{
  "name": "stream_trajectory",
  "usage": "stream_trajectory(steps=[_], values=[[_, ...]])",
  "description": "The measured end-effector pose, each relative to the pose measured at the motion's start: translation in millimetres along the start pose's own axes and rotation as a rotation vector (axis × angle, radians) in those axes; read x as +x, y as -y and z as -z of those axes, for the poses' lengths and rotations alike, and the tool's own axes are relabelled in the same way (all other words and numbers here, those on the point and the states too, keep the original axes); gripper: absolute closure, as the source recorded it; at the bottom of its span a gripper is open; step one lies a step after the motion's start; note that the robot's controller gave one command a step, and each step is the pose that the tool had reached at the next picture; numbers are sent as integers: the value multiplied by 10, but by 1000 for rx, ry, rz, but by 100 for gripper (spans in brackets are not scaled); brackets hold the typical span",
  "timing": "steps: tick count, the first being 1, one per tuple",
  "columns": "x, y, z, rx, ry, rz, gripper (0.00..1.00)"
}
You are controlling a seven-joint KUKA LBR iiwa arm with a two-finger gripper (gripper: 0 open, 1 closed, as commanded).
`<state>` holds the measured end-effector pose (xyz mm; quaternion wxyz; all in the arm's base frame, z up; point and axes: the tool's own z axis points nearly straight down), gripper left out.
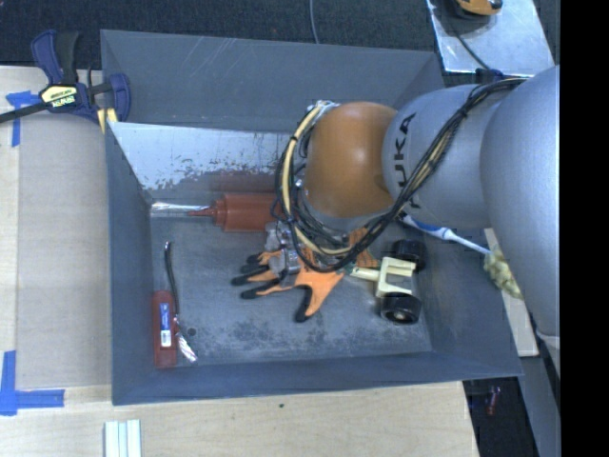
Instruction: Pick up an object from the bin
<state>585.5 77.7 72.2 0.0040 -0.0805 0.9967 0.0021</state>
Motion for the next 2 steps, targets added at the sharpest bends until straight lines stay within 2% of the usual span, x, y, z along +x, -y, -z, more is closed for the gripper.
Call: stream_trajectory(steps=[1, 2], values=[[0, 0, 0, 0, 0, 0, 100], [-31, -46, 601, 1, -4, -25, 100]])
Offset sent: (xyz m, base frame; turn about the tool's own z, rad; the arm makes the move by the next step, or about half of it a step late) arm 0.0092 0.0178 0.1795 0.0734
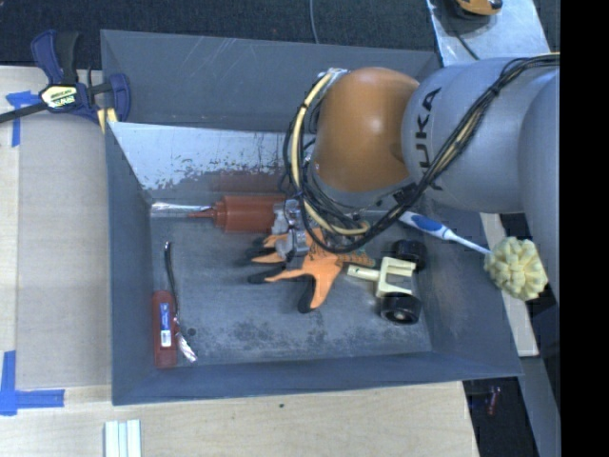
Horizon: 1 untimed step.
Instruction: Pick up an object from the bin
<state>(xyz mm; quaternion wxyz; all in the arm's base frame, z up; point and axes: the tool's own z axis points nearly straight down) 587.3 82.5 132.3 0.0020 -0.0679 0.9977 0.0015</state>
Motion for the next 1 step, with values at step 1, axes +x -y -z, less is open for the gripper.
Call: stream_trajectory(steps=[1], values=[[-52, 32, 769, 0, 0, 10, 100]])
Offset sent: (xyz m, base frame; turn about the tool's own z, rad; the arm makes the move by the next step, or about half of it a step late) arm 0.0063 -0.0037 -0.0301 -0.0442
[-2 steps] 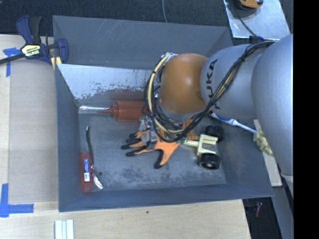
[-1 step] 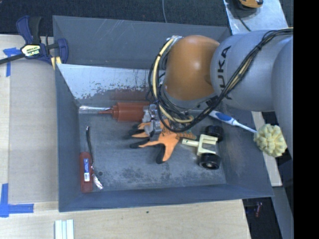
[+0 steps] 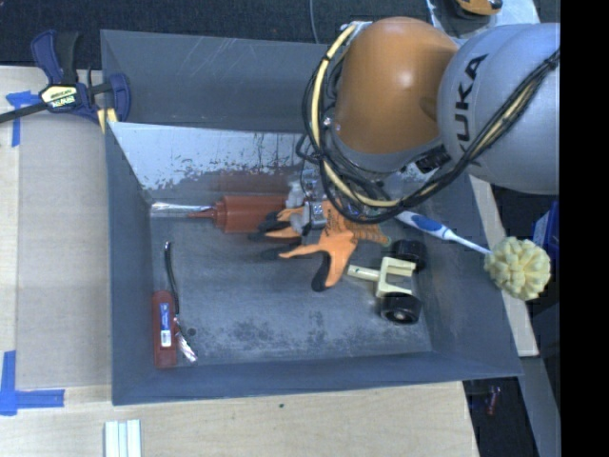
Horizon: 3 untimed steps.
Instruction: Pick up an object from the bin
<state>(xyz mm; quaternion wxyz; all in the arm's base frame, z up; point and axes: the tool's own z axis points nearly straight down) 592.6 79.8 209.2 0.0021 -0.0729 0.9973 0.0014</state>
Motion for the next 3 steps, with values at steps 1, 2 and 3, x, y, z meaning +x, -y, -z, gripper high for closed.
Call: stream_trajectory(steps=[1, 2, 3], values=[[-27, 10, -415, 0, 11, 17, 100], [-7, 6, -955, 0, 1, 3, 100], [-144, 38, -1088, -1, -1, -117, 100]])
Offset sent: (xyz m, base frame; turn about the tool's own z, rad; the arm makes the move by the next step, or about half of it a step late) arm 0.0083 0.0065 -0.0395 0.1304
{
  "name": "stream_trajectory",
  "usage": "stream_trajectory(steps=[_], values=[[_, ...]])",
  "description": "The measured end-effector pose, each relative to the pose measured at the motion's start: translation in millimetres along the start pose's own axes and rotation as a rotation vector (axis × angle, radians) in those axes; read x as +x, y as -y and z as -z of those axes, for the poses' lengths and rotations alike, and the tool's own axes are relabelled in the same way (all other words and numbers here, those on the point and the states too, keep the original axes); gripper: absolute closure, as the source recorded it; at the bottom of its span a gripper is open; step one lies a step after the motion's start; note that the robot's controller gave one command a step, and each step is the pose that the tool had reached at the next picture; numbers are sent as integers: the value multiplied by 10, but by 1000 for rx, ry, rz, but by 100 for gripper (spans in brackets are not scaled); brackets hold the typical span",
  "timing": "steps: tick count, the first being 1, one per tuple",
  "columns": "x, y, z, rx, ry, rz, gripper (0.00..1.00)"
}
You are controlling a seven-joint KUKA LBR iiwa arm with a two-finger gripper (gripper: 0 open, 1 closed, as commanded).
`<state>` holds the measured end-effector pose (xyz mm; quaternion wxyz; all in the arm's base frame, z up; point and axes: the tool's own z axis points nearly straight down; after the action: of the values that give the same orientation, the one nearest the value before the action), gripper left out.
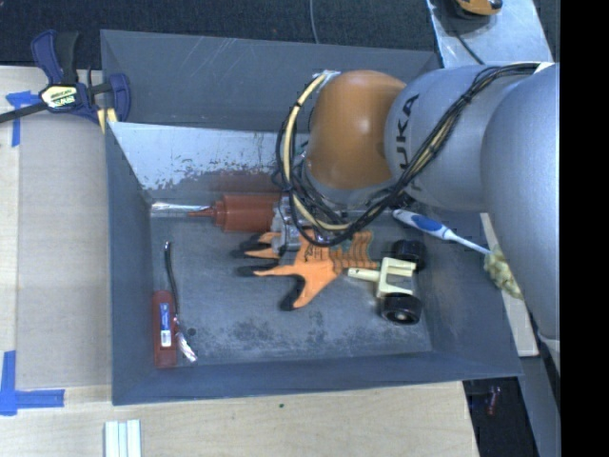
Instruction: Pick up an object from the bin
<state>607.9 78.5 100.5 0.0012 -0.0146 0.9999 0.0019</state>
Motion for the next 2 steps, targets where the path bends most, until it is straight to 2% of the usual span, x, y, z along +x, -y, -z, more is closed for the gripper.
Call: stream_trajectory(steps=[1, 2], values=[[47, -70, -176, 0, -14, -87, 100], [88, -123, -256, 3, -18, -152, 100]])
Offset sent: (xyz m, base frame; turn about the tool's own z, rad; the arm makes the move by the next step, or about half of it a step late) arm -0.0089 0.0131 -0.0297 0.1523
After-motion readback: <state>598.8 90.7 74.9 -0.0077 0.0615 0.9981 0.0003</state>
